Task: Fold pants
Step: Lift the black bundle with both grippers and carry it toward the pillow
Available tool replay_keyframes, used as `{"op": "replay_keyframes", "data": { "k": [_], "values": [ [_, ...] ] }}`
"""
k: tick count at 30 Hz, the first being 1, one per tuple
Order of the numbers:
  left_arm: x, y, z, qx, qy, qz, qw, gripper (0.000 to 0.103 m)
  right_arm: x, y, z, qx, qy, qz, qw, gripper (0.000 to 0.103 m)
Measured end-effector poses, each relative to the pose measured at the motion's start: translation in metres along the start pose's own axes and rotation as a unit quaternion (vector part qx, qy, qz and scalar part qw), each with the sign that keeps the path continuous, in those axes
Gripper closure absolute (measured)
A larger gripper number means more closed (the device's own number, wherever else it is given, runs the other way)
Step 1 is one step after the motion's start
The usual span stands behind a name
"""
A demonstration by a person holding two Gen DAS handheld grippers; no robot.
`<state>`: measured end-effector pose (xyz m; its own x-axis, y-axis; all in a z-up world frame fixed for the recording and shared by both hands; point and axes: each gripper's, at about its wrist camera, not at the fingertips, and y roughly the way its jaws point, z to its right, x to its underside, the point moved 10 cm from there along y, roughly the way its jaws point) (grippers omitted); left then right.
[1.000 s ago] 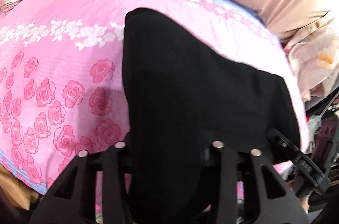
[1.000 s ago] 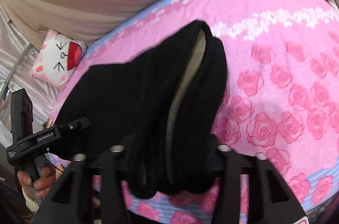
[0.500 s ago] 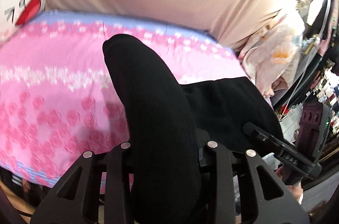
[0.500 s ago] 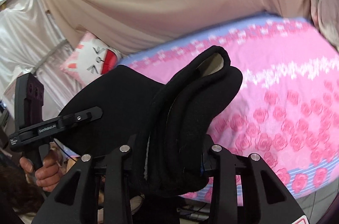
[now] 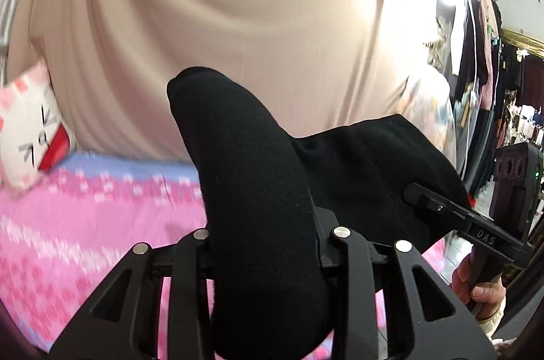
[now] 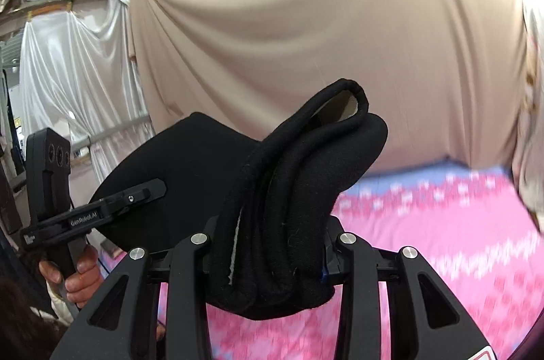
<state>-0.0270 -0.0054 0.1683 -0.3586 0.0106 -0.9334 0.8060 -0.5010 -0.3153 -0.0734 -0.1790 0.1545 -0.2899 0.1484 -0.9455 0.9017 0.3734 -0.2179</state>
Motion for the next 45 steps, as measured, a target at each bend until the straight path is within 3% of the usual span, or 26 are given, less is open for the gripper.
{"op": "replay_keyframes", "data": {
  "k": [8, 16, 29, 45],
  "values": [
    [-0.064, 0.034, -0.018, -0.035, 0.028, 0.076, 0.9961, 0.069, -0.058, 0.041, 0.015, -0.013, -0.006, 0.056, 0.998, 0.068],
    [-0.075, 0.122, -0.048, -0.077, 0.040, 0.051, 0.9949, 0.069, -0.073, 0.126, 0.068, -0.006, 0.030, 0.051, 0.998, 0.068],
    [-0.042, 0.275, -0.112, -0.122, 0.026, -0.016, 0.9920, 0.069, -0.023, 0.270, 0.166, 0.017, 0.077, 0.008, 0.997, 0.068],
    [0.049, 0.397, -0.166, -0.121, -0.003, -0.095, 0.9882, 0.069, 0.070, 0.374, 0.249, 0.043, 0.122, -0.077, 0.989, 0.068]
  ]
}}
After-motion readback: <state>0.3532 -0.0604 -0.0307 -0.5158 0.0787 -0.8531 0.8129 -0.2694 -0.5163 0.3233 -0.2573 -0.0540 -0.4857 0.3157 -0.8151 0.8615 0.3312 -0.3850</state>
